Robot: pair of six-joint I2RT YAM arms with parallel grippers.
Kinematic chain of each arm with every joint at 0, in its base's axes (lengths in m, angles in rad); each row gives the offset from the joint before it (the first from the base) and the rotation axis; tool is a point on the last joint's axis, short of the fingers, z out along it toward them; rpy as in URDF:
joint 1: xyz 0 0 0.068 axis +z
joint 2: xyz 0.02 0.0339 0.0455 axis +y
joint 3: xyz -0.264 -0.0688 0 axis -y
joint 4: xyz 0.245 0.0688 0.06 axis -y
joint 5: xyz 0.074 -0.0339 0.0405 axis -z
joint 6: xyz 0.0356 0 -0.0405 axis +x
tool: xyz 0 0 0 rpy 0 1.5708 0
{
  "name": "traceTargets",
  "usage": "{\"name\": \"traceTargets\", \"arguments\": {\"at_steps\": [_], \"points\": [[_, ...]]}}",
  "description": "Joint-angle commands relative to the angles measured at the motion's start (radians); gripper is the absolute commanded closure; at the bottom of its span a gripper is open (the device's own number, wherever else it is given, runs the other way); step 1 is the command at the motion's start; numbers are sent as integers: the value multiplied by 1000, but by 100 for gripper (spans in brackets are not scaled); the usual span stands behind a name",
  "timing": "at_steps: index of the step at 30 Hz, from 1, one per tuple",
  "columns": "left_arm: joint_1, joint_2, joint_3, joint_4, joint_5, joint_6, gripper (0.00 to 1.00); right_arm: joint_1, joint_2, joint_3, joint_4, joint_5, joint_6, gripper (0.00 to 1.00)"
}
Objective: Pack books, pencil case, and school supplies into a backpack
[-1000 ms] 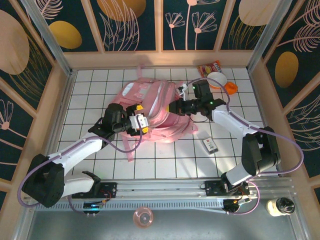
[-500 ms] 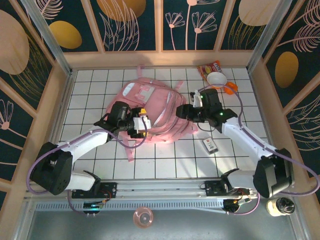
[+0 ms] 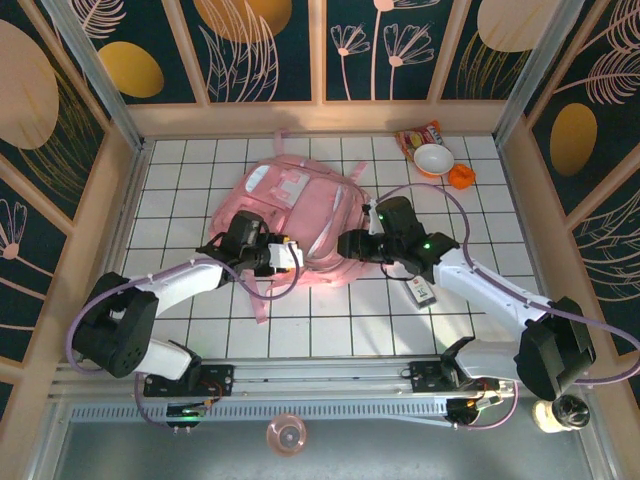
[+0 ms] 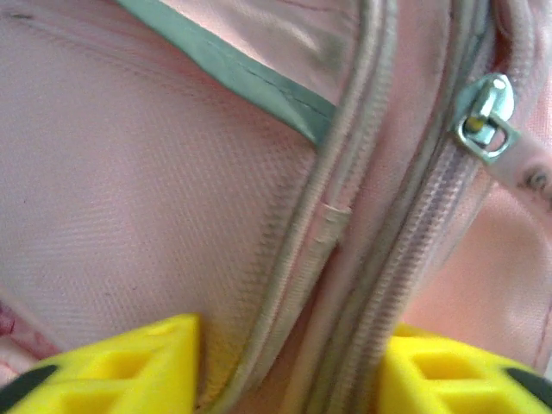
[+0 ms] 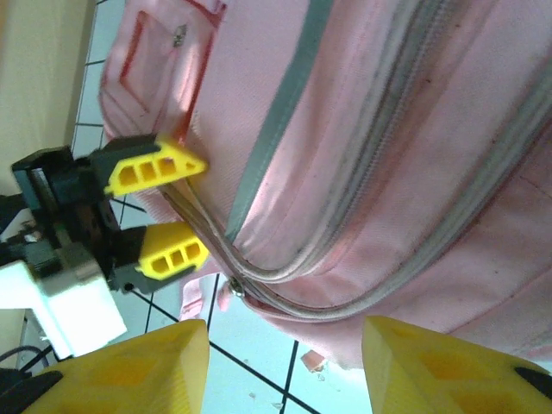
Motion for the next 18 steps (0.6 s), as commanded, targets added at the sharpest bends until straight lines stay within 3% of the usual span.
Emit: {"name": "traceTargets", "arguments": {"at_steps": [1, 2, 3, 7, 11, 18], "points": [[2, -34, -22, 53, -18, -60, 84, 13, -52, -30, 51, 49, 71, 51], [4, -59, -23, 66, -8, -111, 97, 19, -59, -34, 55, 48, 92, 50], [3, -82, -20, 66, 11, -145, 100, 27, -62, -36, 58, 48, 121, 51], [3, -138, 0, 44, 124, -275, 100, 139, -36, -21, 64, 61, 231, 51], [2, -132, 21, 41, 166, -343, 100, 242, 28, -12, 139, 68, 330, 51], [3, -105, 59, 23, 180, -388, 100, 266, 195, 57, 201, 66, 414, 51]]}}
